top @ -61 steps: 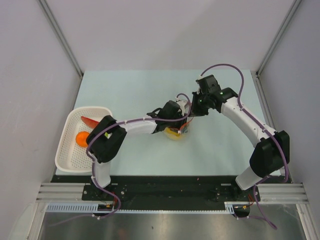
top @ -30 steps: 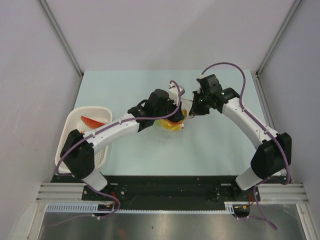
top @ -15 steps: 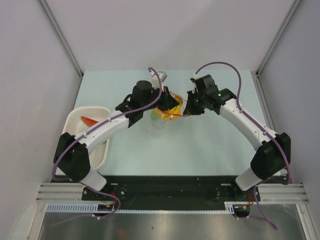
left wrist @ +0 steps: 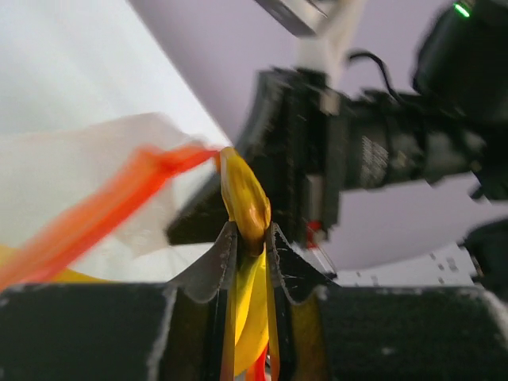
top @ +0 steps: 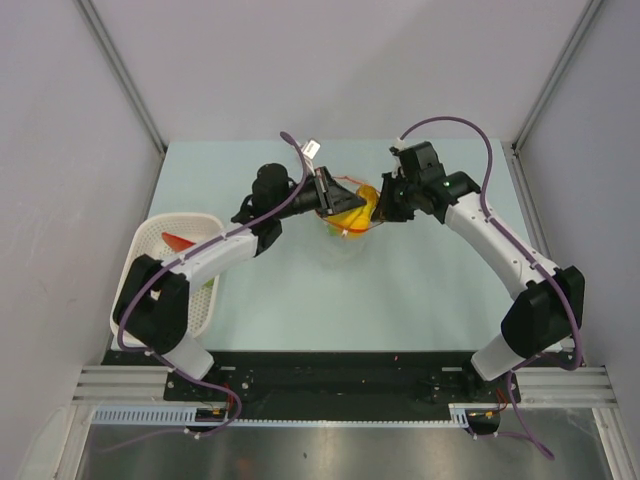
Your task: Open the zip-top bag and remove the fake food
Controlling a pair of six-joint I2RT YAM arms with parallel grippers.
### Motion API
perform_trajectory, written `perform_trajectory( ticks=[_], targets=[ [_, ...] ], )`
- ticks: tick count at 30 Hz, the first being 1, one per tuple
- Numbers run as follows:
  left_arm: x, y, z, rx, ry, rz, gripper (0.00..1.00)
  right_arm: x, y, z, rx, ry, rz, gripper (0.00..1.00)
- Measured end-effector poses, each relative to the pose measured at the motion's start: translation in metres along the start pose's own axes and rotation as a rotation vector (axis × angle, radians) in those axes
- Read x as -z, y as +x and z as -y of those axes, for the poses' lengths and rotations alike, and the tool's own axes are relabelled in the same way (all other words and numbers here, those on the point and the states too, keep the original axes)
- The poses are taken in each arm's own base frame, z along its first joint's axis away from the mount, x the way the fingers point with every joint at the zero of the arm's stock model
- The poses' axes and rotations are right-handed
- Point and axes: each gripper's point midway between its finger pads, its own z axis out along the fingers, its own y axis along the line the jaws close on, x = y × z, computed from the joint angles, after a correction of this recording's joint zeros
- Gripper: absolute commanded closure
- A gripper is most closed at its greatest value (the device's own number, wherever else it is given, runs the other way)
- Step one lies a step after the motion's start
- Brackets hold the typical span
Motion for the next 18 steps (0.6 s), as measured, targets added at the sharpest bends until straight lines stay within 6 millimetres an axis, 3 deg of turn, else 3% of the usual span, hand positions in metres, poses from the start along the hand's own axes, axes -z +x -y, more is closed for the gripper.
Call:
perform_trajectory(
  ticks=[5, 12, 18],
  targets=[
    [0.003, 0.006, 0.024, -0.063, 0.129, -0.039, 1.0, 0.003, -0.002, 0.004, -0.028, -0.015, -0.018, 1.0],
    [0.005, 0.01, 0.024, -0.106, 0.134, -0.062, 1.0, 0.002, 0.004, 0.002, -0.028, -0.023, -0.046, 1.0],
    [-0.006, -0.022, 0.028, -0.021, 0.081, 0.012, 1.0, -0.001, 0.004, -0.001, 0.003, -0.002, -0.027, 1.0]
  ],
)
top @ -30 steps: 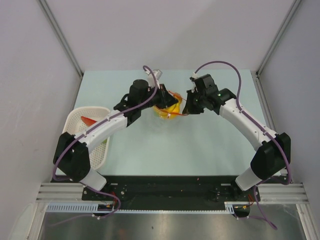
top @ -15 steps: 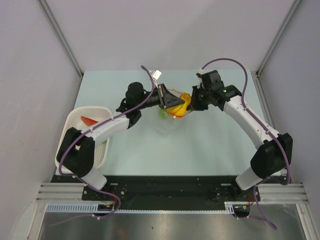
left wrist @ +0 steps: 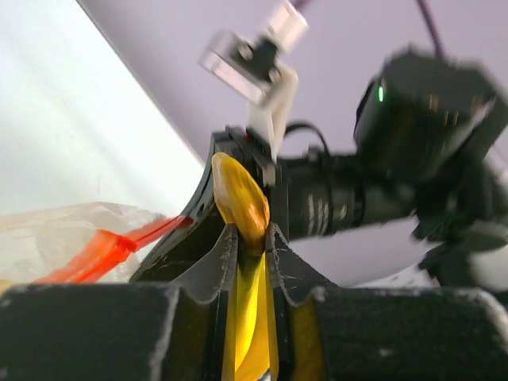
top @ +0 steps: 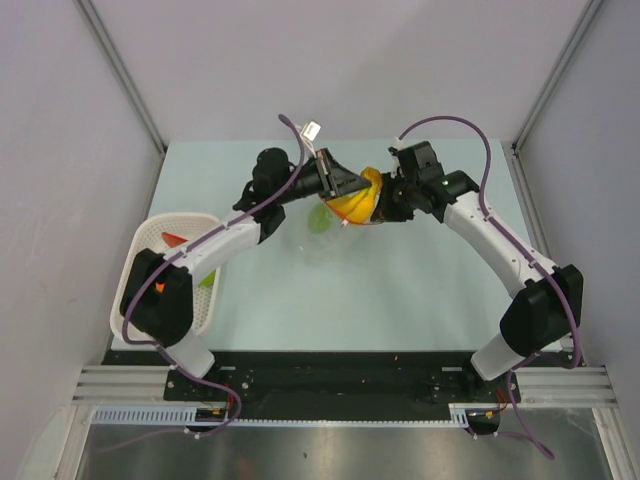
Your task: Open the zip-top bag and remove the fake food
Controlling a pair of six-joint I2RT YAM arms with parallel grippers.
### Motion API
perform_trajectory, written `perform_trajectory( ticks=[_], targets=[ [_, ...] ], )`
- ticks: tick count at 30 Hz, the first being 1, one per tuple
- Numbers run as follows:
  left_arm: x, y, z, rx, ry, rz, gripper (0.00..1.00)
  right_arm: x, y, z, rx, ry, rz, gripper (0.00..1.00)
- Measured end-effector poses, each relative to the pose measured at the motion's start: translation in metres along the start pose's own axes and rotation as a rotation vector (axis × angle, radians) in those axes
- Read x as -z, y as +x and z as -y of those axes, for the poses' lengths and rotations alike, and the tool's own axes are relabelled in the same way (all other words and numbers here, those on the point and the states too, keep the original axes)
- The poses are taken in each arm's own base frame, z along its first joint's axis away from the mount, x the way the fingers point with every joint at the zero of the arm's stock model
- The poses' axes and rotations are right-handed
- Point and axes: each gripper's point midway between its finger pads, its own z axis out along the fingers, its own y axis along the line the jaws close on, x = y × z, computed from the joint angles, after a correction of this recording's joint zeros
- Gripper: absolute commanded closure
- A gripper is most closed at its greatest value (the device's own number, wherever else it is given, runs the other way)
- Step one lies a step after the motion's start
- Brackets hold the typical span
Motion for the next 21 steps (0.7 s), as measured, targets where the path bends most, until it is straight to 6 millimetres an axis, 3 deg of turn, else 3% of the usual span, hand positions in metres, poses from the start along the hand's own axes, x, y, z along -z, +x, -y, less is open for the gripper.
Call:
perform_trajectory(
  ticks=[3, 8, 15, 21],
  targets=[
    [-0.01, -0.018, -0.004, 0.14, -0.008, 0.038, 1.0, -0.001, -0.005, 0.002, 0.002, 0.014, 0.023, 1.0],
    [-0.02, -0.03, -0.006, 0.394, 0.03, 0.075, 1.0, -0.001, -0.007, 0.012, 0.0, 0.059, 0.035, 1.0],
    [-0.02, -0.043, 0.003, 0.552, 0.082, 0.105, 1.0, -0.001, -0.017, 0.016, 0.018, 0.086, 0.081, 1.0],
    [-0.006, -0.068, 0.054, 0.531, 0.245, 0.137, 1.0, -0.005, -0.008, 0.032, 0.008, 0.139, 0.036, 1.0]
  ],
)
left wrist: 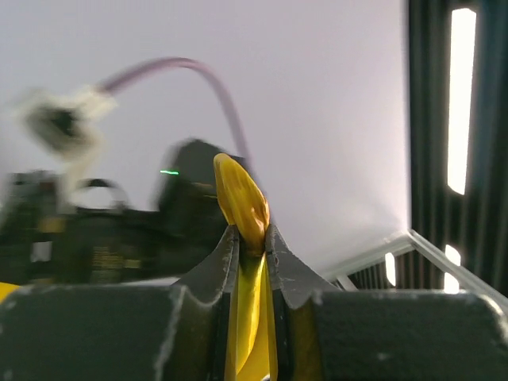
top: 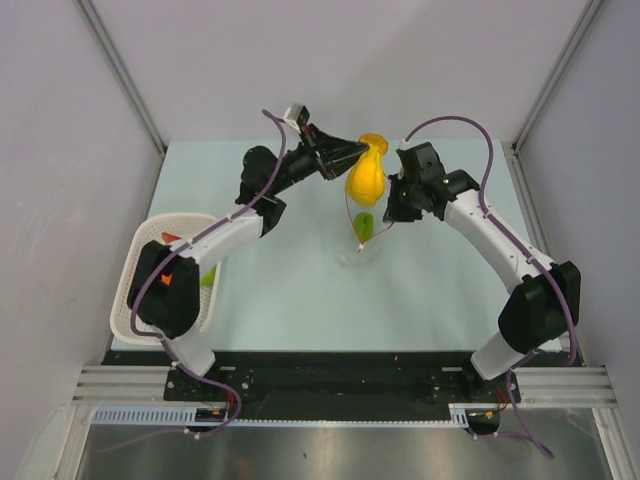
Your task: Open the zip-top bag and remove the fake food
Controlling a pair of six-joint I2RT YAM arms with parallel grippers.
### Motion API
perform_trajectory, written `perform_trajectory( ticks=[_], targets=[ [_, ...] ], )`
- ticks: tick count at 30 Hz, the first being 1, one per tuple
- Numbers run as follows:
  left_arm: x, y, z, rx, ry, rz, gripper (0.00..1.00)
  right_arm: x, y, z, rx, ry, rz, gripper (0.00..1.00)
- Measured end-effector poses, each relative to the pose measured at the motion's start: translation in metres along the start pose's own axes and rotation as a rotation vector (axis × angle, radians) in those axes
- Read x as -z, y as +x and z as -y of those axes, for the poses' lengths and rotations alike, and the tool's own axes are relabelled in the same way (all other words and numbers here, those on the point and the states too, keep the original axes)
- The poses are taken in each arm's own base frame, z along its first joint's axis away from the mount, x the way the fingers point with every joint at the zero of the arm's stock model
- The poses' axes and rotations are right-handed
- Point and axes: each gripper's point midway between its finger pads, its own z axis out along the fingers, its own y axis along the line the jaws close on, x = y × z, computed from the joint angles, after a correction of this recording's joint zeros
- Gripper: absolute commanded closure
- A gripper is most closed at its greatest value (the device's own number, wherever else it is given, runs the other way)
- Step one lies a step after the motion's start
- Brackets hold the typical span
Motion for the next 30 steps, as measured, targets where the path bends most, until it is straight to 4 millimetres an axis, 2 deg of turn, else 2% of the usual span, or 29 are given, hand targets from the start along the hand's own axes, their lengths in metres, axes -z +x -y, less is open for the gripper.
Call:
perform_trajectory(
  ticks=[6, 10, 12, 14, 16, 19, 21, 23, 27, 30],
  targets=[
    [0.016, 0.022, 0.078, -0.064, 0.202, -0.063, 1.0, 0.001, -0.001, 0.017, -0.016, 0.043, -0.006, 1.0],
    [0.035, 0.034, 0.109, -0.177, 0.196, -0.086, 1.0, 0.001, -0.002, 0.02, -0.017, 0.052, -0.005, 1.0],
    [0.046, 0.028, 0.113, -0.272, 0.11, -0.051, 1.0, 0.001, -0.001, 0.02, -0.017, 0.052, -0.006, 1.0],
    [0.06, 0.012, 0.116, -0.375, -0.021, 0.022, 1.0, 0.001, -0.001, 0.019, -0.016, 0.051, -0.007, 1.0],
    [0.083, -0.009, 0.116, -0.473, -0.153, 0.116, 1.0, 0.001, -0.001, 0.019, -0.016, 0.049, -0.008, 1.0],
    [0.129, -0.037, 0.095, -0.548, -0.389, 0.266, 1.0, 0.001, -0.001, 0.019, -0.016, 0.049, -0.01, 1.0],
    [0.172, -0.055, 0.066, -0.583, -0.601, 0.378, 1.0, 0.001, 0.0, 0.018, -0.015, 0.047, -0.011, 1.0],
    [0.212, -0.063, 0.039, -0.603, -0.788, 0.452, 1.0, 0.0, 0.001, 0.017, -0.013, 0.044, -0.014, 1.0],
    [0.304, -0.061, -0.019, -0.619, -1.181, 0.525, 1.0, 0.0, 0.002, 0.014, -0.009, 0.035, -0.018, 1.0],
    [0.36, -0.056, -0.046, -0.621, -1.399, 0.55, 1.0, 0.0, 0.004, 0.011, -0.003, 0.025, -0.024, 1.0]
  ],
)
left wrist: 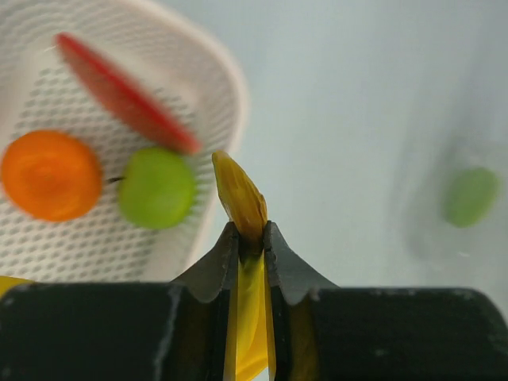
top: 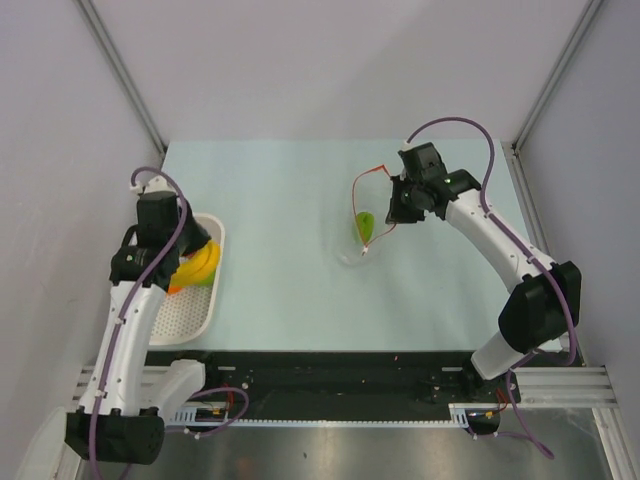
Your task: Open the zip-top bag and remove the fake food
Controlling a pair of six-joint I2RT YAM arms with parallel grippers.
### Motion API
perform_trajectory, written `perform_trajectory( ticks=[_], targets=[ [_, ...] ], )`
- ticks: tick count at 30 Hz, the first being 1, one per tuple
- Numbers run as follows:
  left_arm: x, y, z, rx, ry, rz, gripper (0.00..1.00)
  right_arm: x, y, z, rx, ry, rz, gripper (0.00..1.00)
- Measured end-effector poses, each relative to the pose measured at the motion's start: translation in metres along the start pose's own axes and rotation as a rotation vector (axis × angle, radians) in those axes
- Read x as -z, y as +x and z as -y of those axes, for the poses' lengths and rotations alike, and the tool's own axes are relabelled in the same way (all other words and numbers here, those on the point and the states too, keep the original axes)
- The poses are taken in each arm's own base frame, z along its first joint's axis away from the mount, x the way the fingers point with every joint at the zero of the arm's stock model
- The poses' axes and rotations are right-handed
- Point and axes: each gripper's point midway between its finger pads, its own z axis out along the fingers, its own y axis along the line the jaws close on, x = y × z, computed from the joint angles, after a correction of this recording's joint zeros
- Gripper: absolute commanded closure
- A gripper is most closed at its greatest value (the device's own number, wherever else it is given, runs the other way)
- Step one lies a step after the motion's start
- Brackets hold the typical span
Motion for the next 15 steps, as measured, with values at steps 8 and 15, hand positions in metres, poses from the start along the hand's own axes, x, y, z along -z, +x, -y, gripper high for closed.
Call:
perform_trajectory(
  ticks=[8, 15],
  targets=[
    [-0.022, 0.059, -0.114, 0.07, -0.311, -0.104, 1.0, 0.0, 0.004, -0.006, 0.011, -0.015, -0.01, 1.0],
    [-0.04, 0.09, -0.129, 0.163, -0.318, -0.188, 0.99, 0.0, 0.004, -0.007, 0.019, -0.023, -0.01, 1.0]
  ],
)
